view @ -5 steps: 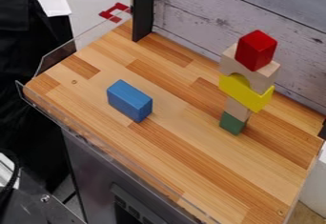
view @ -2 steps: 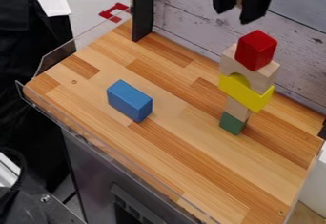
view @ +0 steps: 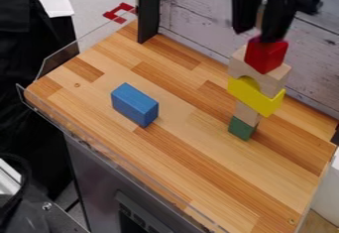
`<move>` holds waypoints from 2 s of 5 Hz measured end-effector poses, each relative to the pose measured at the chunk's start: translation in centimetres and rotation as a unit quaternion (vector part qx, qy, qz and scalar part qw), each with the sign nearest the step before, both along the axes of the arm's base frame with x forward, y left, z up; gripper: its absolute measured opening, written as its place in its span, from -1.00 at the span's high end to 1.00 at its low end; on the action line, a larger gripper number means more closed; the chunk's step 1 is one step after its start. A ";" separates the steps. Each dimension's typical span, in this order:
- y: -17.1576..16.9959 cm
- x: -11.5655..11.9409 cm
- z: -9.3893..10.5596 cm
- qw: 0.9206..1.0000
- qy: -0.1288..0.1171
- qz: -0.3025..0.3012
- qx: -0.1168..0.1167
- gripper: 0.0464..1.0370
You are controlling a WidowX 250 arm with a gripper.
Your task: Remove the plus block from the top of the left side tower to the top of the right side tower
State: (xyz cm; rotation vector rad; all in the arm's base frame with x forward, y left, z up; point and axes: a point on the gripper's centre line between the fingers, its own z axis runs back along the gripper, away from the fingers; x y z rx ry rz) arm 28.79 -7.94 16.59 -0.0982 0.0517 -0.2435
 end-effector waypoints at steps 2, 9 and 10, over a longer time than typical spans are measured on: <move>-0.8 0.4 -1.1 1.000 0.010 -0.010 0.009 0.21; 0.8 0.4 -0.9 1.000 0.021 0.013 0.014 -0.49; 0.8 0.5 -0.4 1.000 0.019 0.017 0.014 -0.94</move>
